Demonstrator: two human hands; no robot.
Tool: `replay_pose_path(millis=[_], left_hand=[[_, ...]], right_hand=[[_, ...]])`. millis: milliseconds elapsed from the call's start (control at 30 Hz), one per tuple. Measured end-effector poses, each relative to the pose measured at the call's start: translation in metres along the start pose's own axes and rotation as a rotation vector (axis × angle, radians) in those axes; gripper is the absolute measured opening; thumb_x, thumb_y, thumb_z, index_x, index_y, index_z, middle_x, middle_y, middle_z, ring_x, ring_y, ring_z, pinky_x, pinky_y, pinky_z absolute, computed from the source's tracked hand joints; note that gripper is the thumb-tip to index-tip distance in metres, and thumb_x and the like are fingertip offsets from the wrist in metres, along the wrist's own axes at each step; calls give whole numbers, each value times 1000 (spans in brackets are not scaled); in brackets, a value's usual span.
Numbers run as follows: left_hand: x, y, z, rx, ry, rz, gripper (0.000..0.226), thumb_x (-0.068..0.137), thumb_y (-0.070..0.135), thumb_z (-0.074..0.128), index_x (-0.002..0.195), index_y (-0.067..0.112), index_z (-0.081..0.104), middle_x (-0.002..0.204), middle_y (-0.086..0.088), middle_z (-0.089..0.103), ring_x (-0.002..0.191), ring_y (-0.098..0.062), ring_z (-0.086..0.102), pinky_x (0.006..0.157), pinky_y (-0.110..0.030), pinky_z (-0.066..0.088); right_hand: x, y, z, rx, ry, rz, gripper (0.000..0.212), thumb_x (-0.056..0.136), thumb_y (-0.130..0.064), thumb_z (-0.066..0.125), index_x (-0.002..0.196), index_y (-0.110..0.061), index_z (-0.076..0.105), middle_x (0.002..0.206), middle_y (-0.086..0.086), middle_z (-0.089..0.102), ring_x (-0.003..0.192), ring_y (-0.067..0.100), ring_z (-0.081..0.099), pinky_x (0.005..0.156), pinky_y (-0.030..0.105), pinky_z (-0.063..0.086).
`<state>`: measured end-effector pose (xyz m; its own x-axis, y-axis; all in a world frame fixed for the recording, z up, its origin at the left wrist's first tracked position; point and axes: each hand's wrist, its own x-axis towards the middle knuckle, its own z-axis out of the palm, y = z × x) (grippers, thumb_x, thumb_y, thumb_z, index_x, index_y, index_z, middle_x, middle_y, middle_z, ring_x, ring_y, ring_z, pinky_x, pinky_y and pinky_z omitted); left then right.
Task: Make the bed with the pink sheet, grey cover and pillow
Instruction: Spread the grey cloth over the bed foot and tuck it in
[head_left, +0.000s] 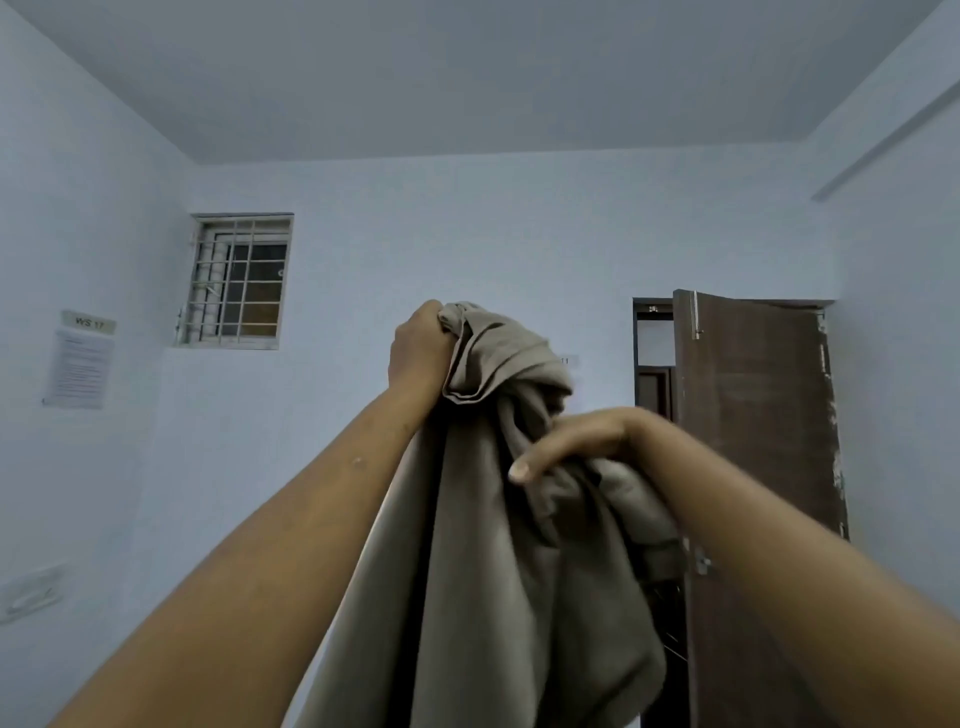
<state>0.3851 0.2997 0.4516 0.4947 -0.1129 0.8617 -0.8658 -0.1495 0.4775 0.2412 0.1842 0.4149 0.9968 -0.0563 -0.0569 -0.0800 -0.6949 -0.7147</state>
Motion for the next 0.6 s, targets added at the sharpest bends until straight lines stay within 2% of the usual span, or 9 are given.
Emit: replay_pose_path(millis=[67,167,200,267,333,433,533,567,600], left_hand=[[-5,6,1,17,12,57,19,86,23,36,68,16,35,69,-4,46,66,-26,37,55,-32,27],[-14,9,-7,145,-10,246,8,83,14,33,77,14,38,68,-5,48,65,-29,40,56,-33,30],[-16,8,-12,208,-52,304,8,83,14,33,82,14,41,71,-7,51,67,-30,44,57,-33,33],[-23,2,-20,421,-236,390,7,85,16,40,91,18,44,76,-5,52,73,-30,50,61,-33,38],[-30,-10,-25,625,-443,430,17,84,20,49,101,19,46,81,-1,51,80,-28,52,68,-33,41],[-39,-39,-25,658,-577,375,33,78,37,55,106,21,47,93,-1,59,91,-26,57,76,-35,45],[-47,-55,-13,624,-634,289,65,65,64,60,118,28,48,107,2,63,97,-23,58,78,-34,45],[-50,-56,-7,722,-645,306,65,68,64,60,122,29,47,109,3,62,100,-23,58,78,-34,45],[-53,-56,0,851,-628,352,54,76,55,58,122,29,47,112,2,61,101,-24,58,77,-34,44]], right_hand=[[14,10,23,15,7,40,25,75,-19,78,98,-11,71,98,7,73,93,23,69,87,35,54],[27,18,41,-9,169,-47,29,82,-14,73,109,-16,63,106,6,69,100,24,65,93,39,52],[30,21,37,-175,240,-60,33,84,-16,71,115,-15,59,113,8,65,107,27,62,96,40,50],[36,23,18,-664,452,-62,34,89,-18,62,122,-11,56,123,11,59,116,30,55,98,36,45],[38,24,-5,-922,695,-47,29,91,-17,52,119,-12,58,126,12,58,117,31,54,94,35,43],[38,27,-34,-819,1004,-47,26,90,-19,48,114,-13,59,118,11,62,106,32,59,80,33,44],[43,27,-32,-629,1194,-186,19,93,-19,46,104,-12,60,104,8,65,92,30,58,70,28,34],[45,26,-28,-591,1218,-224,15,93,-18,46,99,-14,59,99,6,65,87,27,57,69,26,33],[46,25,-22,-563,1206,-258,12,93,-18,45,91,-17,58,92,2,64,81,24,53,66,25,33]])
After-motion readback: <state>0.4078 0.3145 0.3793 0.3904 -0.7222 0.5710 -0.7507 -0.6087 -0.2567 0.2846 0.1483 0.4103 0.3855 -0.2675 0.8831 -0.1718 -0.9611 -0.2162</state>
